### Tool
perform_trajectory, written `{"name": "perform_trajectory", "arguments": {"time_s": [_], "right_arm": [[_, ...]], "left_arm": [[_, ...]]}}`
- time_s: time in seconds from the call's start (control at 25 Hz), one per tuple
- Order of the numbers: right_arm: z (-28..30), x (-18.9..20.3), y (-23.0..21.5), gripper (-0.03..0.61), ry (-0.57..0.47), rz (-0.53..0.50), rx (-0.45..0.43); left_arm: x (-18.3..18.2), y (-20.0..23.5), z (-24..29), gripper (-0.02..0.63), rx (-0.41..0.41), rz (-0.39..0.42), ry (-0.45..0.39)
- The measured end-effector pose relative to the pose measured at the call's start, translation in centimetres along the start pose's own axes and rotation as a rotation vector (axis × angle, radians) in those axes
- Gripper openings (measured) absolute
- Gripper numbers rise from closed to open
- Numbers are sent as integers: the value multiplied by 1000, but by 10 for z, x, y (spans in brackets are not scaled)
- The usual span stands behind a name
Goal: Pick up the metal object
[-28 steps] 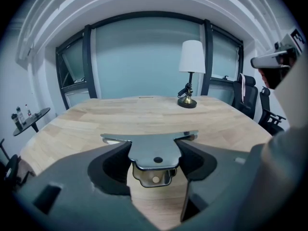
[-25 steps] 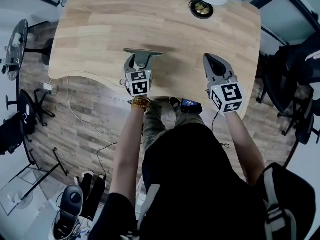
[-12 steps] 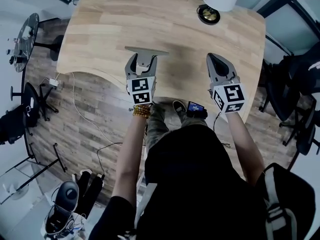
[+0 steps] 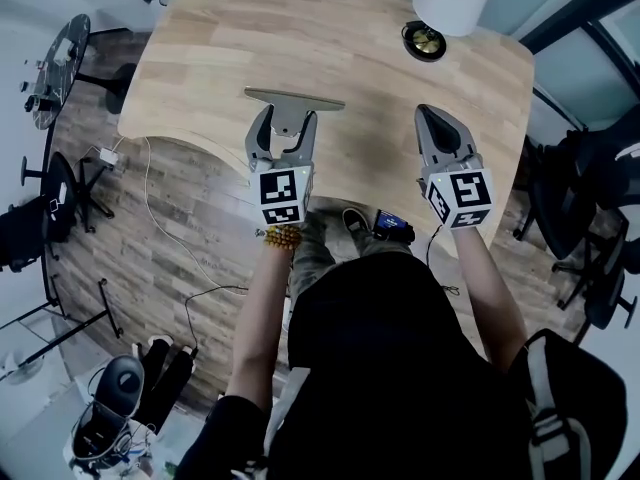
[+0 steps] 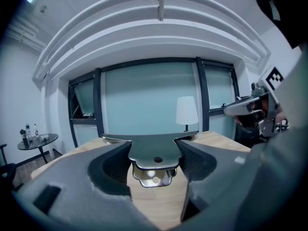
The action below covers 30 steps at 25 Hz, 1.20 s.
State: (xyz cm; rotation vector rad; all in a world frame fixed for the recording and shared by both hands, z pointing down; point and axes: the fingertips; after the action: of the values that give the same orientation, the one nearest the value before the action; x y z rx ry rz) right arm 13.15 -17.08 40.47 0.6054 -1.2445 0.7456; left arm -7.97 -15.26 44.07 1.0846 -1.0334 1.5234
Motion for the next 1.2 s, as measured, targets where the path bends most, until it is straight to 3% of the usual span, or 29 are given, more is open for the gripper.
{"name": "perform_trajectory", "arguments": {"time_s": [0.32,0.84,1.2], "right_arm": [[1,-31,0,2,-58,27,-7],[-9,-90,28,2,-184,-129,-45],[-16,-102,45,2,-231,-204,-24]], "left_arm": [[-48,5,-21,302,-17,-7,-113],[-114,3,-55,304,-64,-1,-256],[-116,-6,-62,304,-51,-2,-267]]}}
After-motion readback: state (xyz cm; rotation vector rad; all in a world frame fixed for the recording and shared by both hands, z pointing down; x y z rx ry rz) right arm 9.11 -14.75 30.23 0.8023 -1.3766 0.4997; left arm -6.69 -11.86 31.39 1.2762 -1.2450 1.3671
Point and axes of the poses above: the fingertips, and each gripper's own axes: z forward along the fingers, y to its left, x out of its underside, and after that the axes turned 1 degree about -x, right-handed
